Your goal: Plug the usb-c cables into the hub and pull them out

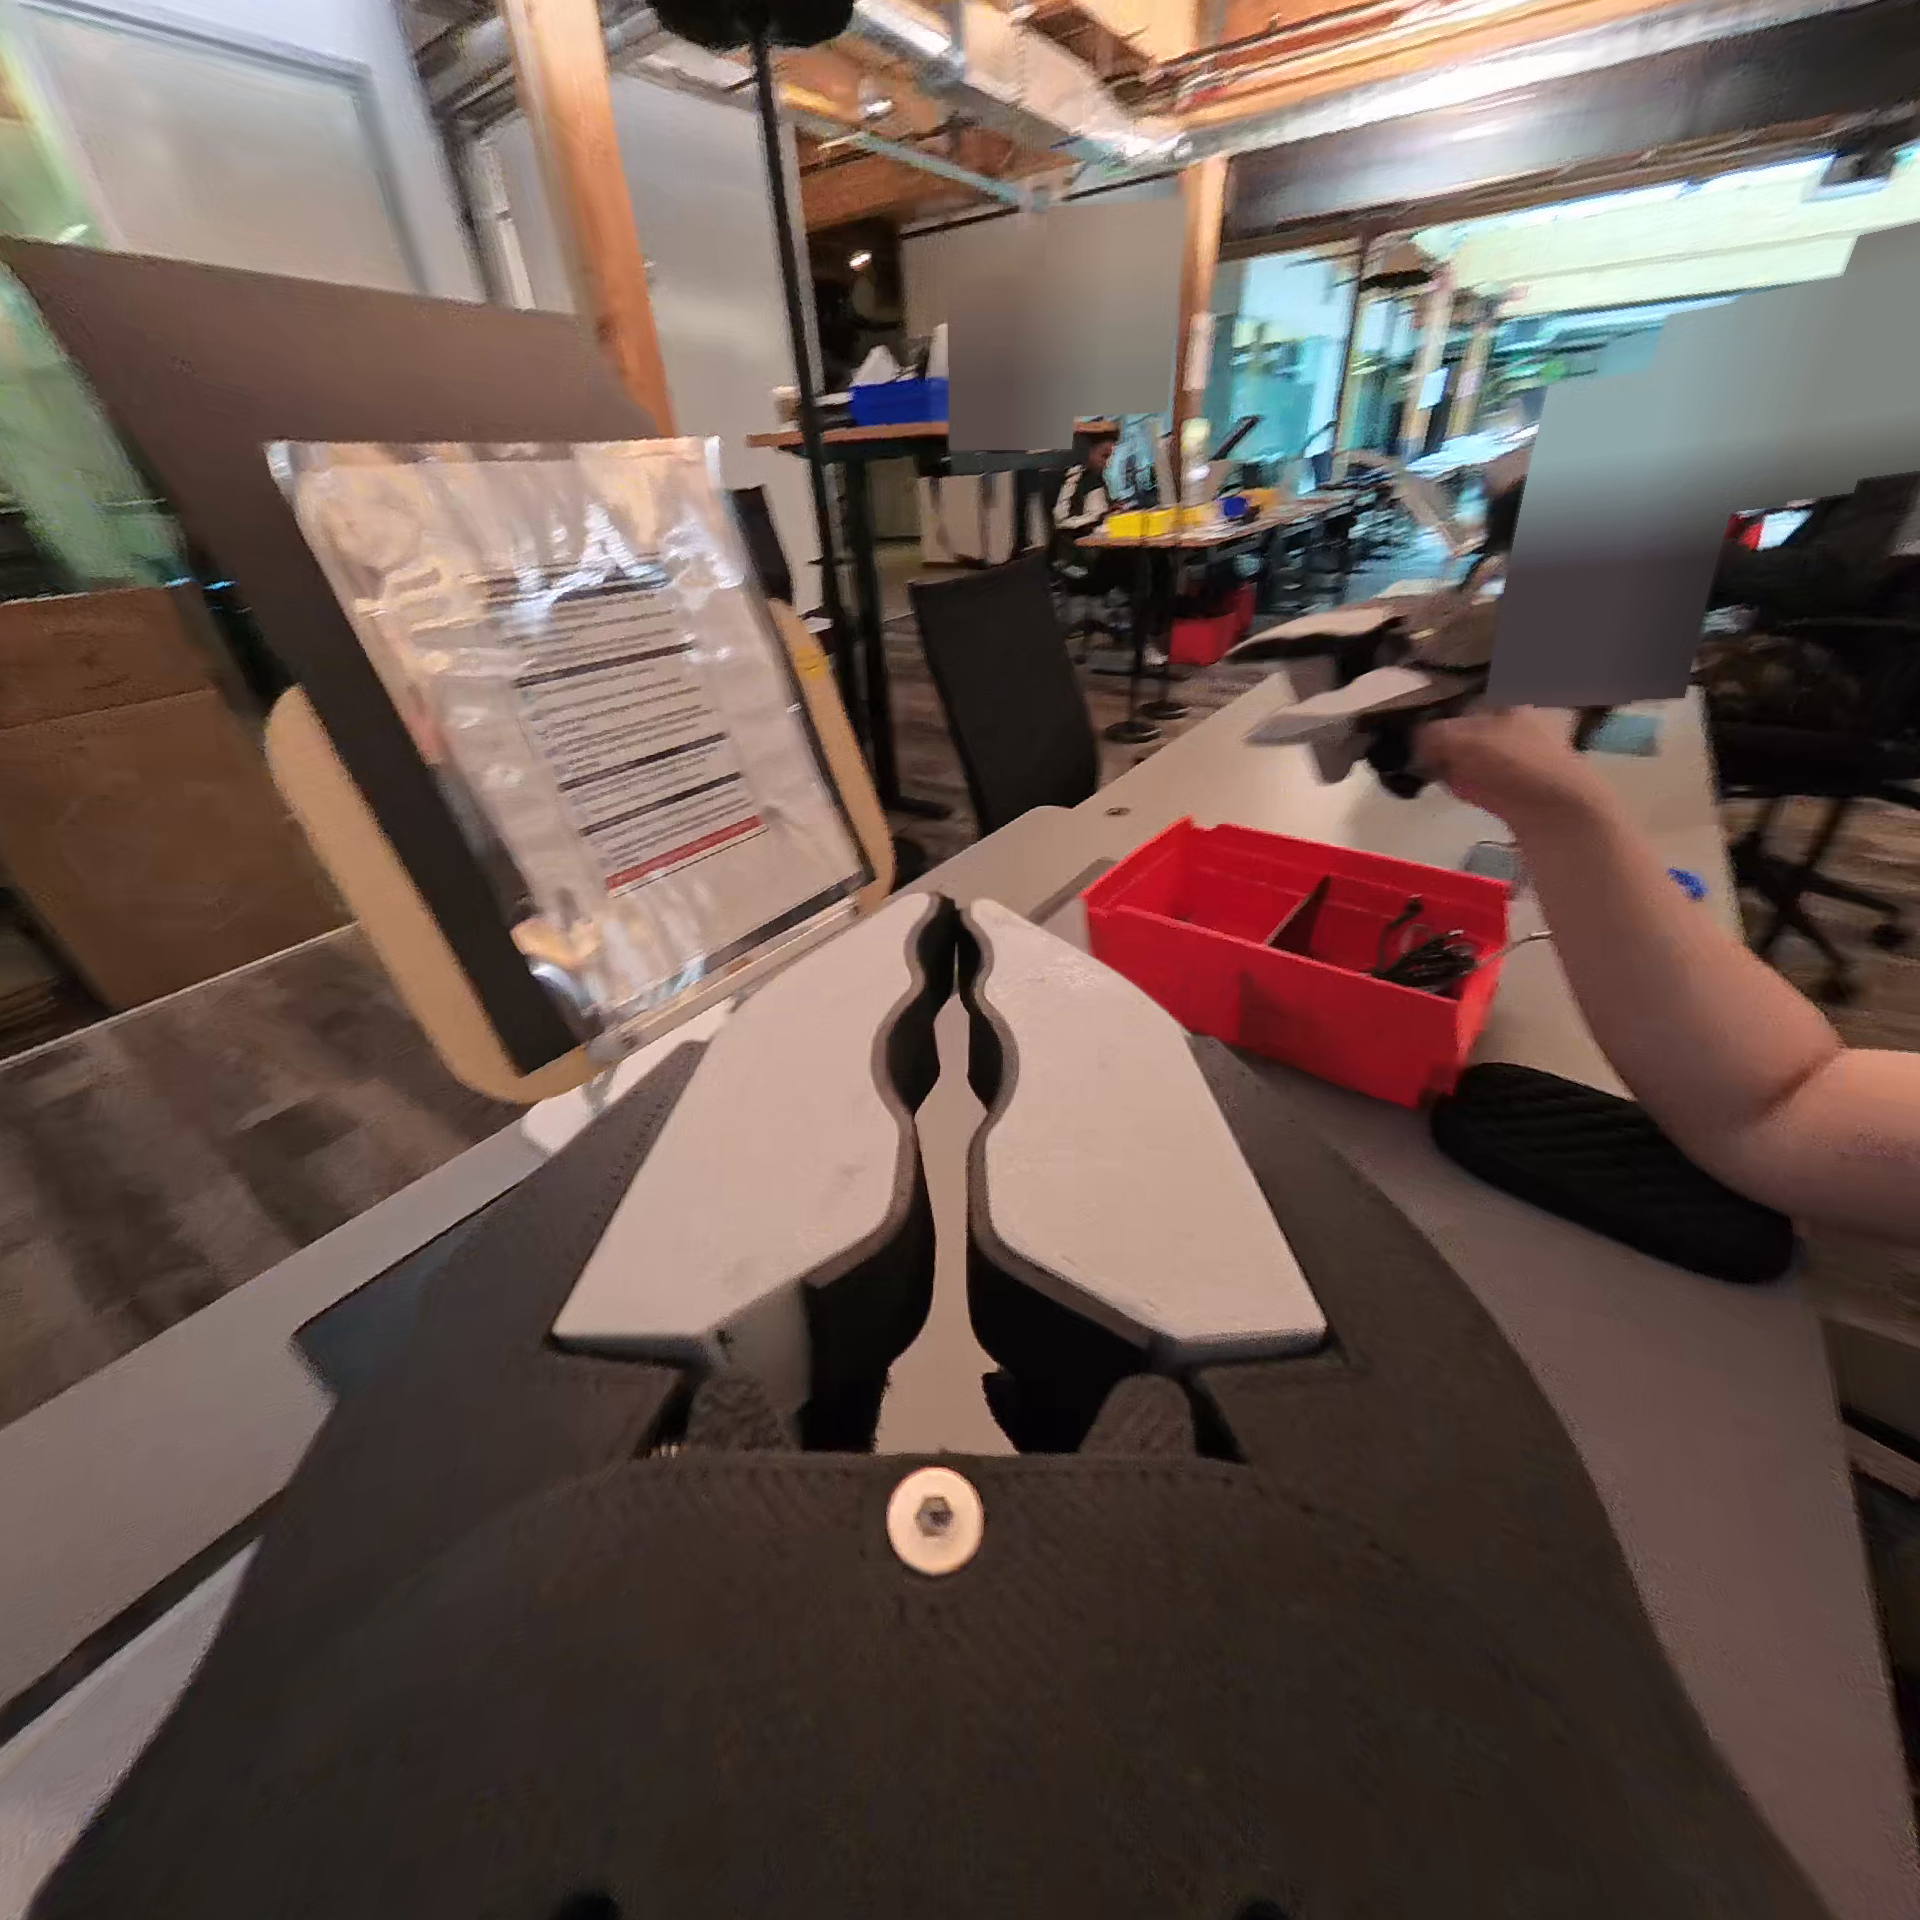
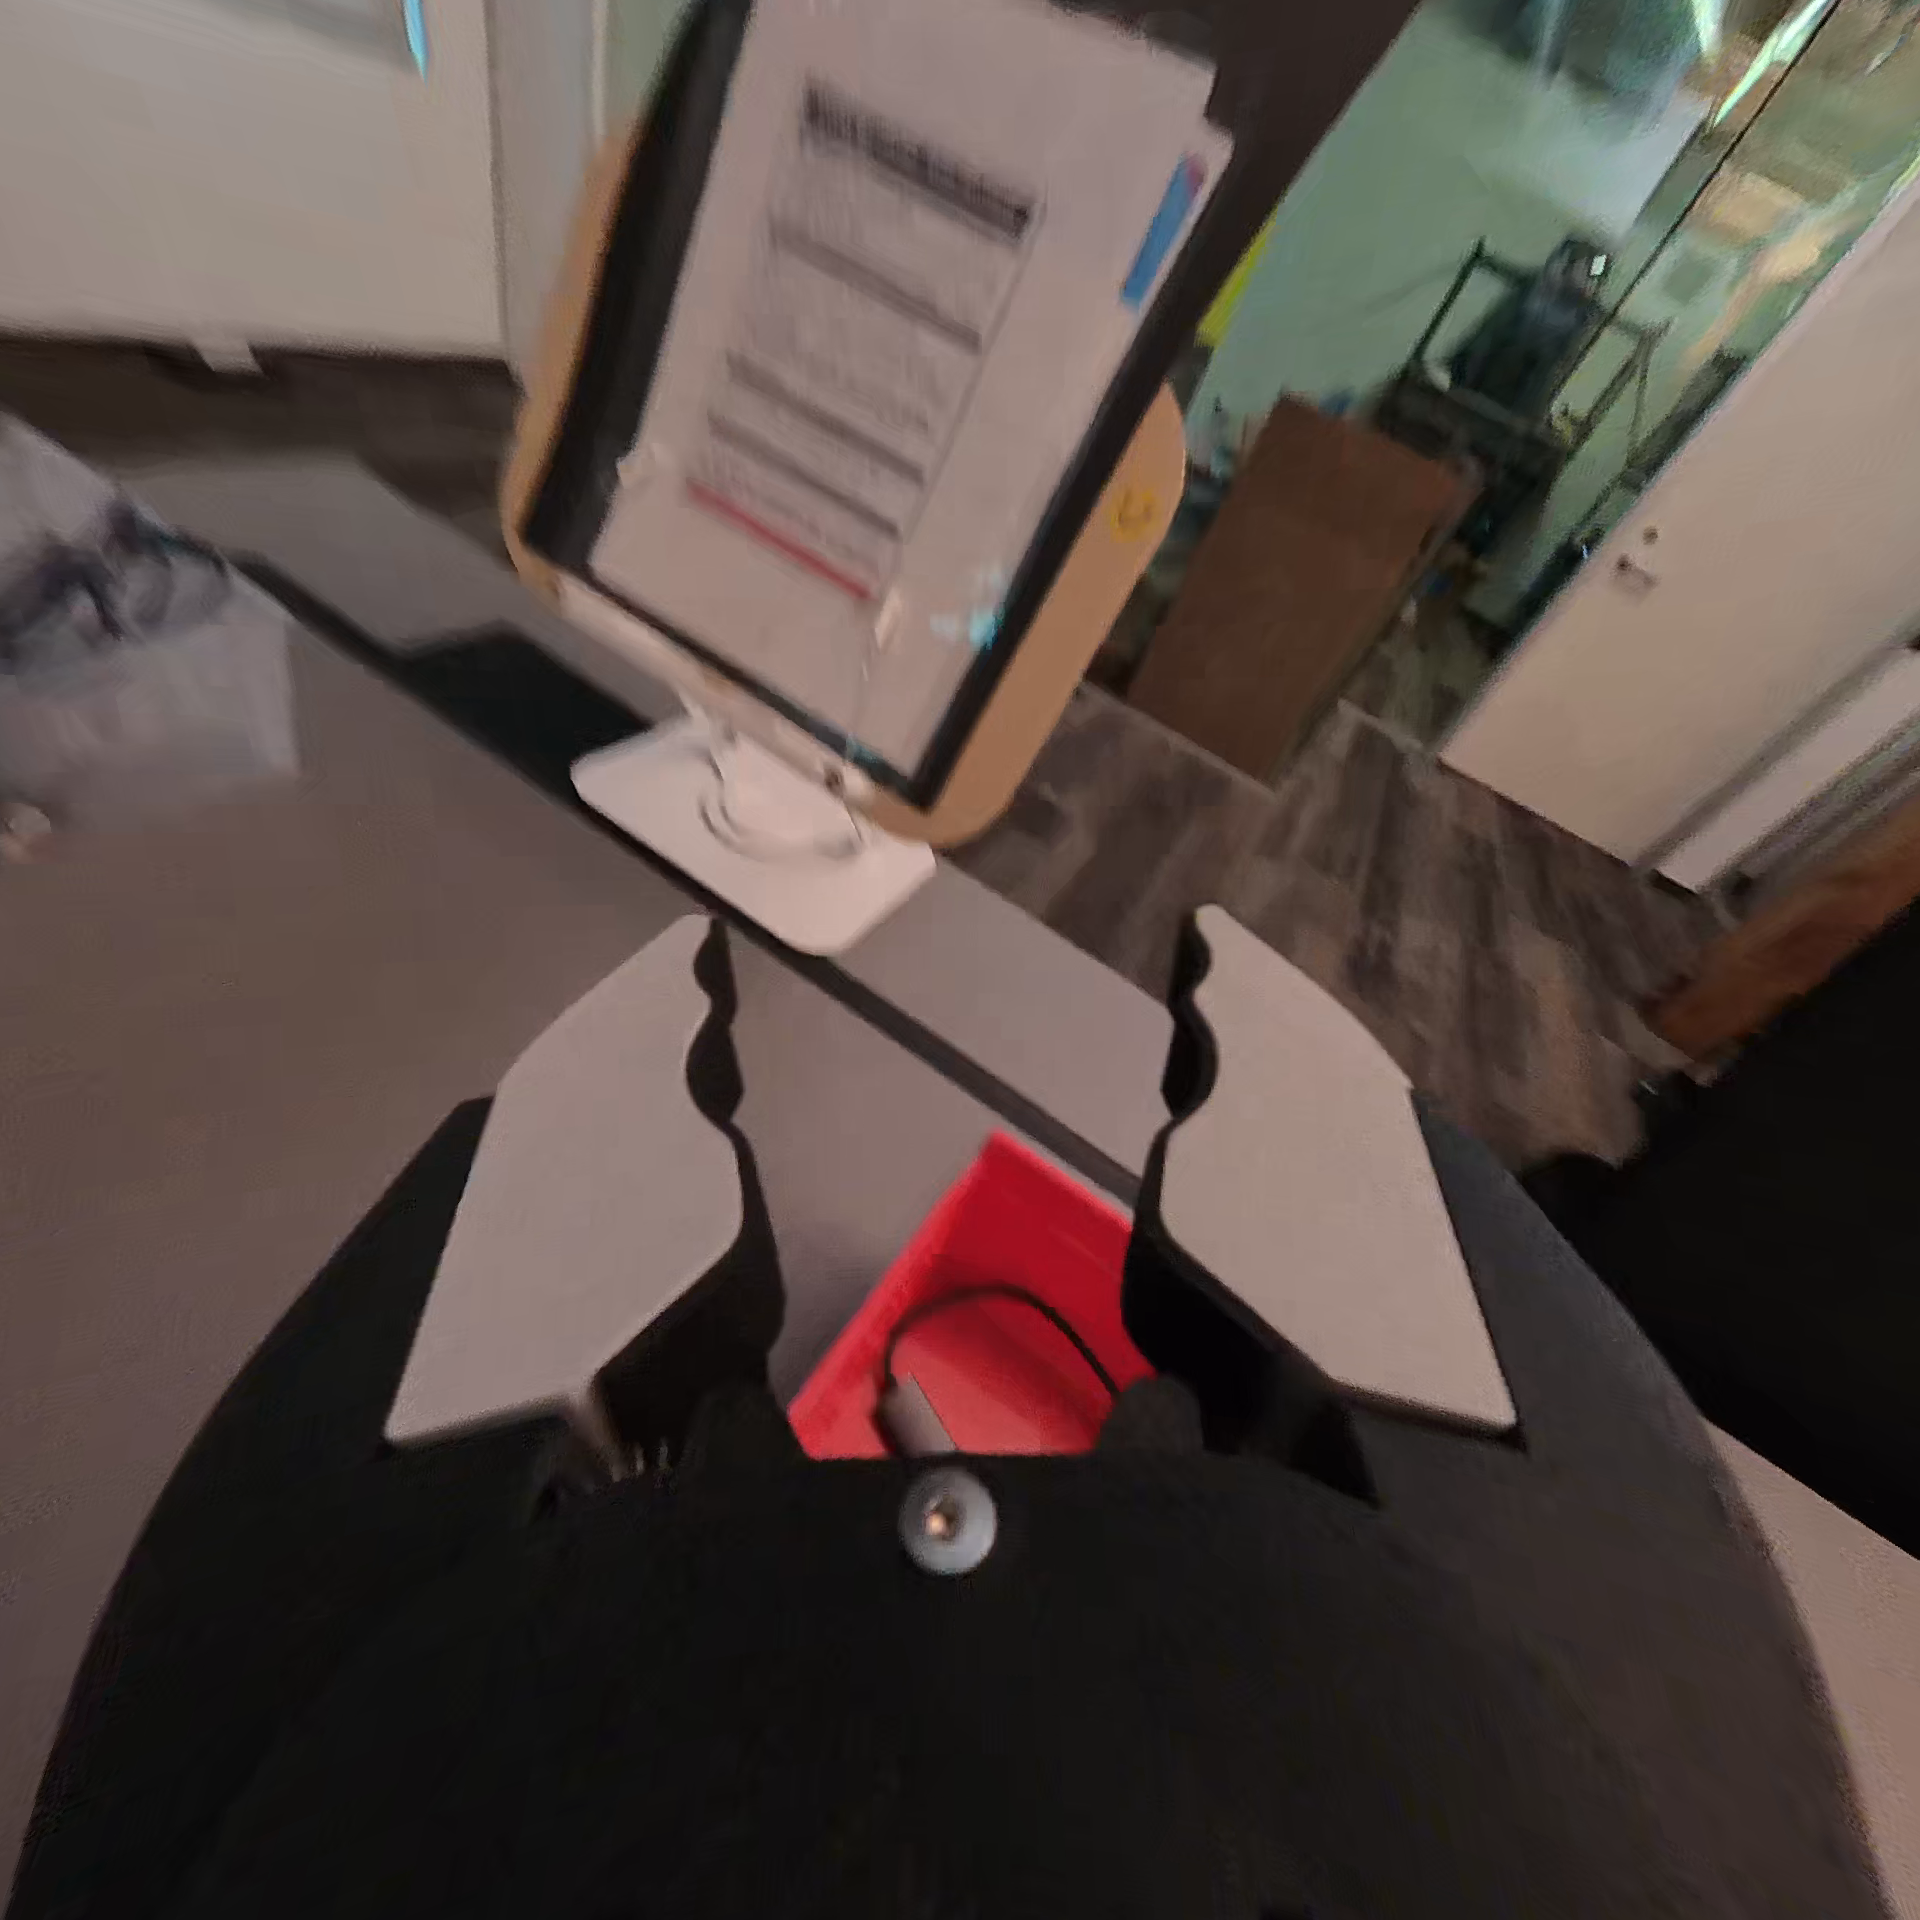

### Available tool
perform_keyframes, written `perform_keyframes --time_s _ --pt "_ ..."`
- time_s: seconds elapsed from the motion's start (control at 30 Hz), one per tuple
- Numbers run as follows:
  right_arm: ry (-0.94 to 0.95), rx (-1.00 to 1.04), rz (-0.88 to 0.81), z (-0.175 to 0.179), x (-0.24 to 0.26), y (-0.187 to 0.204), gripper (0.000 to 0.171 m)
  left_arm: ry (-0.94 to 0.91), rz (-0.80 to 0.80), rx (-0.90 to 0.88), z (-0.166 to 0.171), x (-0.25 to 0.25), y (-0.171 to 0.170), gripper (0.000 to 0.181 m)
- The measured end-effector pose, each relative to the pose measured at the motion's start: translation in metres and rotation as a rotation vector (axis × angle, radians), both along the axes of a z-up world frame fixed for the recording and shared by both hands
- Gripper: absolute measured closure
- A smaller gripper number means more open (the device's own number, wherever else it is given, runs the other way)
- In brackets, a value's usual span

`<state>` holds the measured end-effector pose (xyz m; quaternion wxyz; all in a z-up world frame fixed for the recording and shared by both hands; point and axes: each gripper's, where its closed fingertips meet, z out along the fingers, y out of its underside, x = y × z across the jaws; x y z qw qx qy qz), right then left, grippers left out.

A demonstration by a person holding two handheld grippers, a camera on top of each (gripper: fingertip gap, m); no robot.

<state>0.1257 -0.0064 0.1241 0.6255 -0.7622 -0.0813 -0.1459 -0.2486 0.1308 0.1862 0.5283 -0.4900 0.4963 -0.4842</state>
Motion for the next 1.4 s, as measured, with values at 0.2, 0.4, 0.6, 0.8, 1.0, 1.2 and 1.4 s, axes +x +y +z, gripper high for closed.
perform_keyframes --time_s 0.2,0.4,0.6,0.8,1.0,1.2,1.4 --pt "0.026 0.237 -0.009 0.031 0.0 -0.013 0.082 0.263 0.344 0.049 -0.041 -0.026 0.053 0.181" --pt "0.079 0.305 -0.048 0.039 0.016 -0.023 0.086 0.479 0.418 0.047 -0.087 -0.028 0.09 0.181" --pt "0.097 0.24 -0.078 0.025 0.027 -0.021 0.086 0.778 0.295 -0.022 -0.171 -0.011 0.113 0.146" --pt "0.099 0.193 -0.072 0.014 0.028 -0.014 0.086 1.003 0.162 -0.113 -0.239 -0.01 0.116 0.136" --pt "0.089 0.134 -0.064 0.002 0.028 -0.008 0.086 1.091 0.17 -0.069 -0.26 -0.004 0.122 0.14" --pt "0.102 0.105 -0.05 -0.004 0.027 -0.006 0.086 1.226 0.166 -0.067 -0.284 -0.006 0.123 0.144" --pt "0.098 0.094 -0.053 -0.006 0.029 -0.006 0.086 1.328 0.22 0.014 -0.287 -0.002 0.13 0.165"
